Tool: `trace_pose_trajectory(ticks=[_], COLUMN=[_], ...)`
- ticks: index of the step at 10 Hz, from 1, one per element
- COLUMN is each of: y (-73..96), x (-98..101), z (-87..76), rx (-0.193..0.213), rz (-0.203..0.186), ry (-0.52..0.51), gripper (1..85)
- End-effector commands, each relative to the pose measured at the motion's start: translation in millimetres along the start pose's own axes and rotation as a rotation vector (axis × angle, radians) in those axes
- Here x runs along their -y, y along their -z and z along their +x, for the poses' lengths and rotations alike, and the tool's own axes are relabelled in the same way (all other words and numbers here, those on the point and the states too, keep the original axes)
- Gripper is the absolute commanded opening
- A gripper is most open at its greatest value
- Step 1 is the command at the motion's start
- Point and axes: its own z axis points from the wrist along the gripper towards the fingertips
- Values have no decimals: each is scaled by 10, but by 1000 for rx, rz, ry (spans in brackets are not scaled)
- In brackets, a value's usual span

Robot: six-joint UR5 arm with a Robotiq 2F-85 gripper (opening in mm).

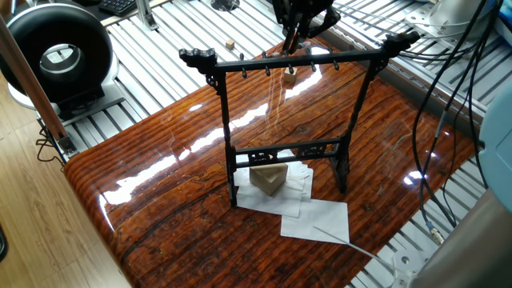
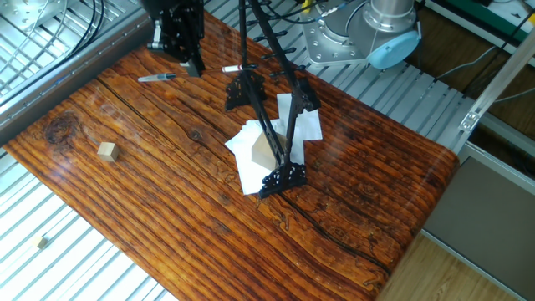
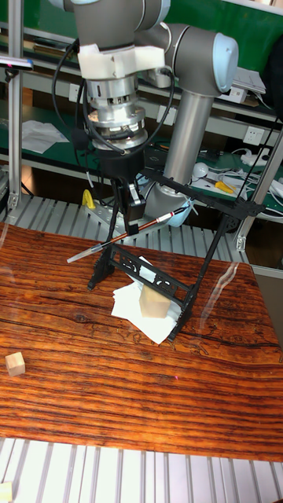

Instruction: Place the brush on the pen rack

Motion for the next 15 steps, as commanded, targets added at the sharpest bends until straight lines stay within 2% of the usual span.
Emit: trace_pose_trajectory(ticks=[1, 13, 15], y=[34, -7, -23], x=[34, 86, 112], z=[-21, -14, -41], rx=[2, 3, 33], rz=[18, 30, 47], ry=[-17, -21, -36], gripper=[10, 10, 10])
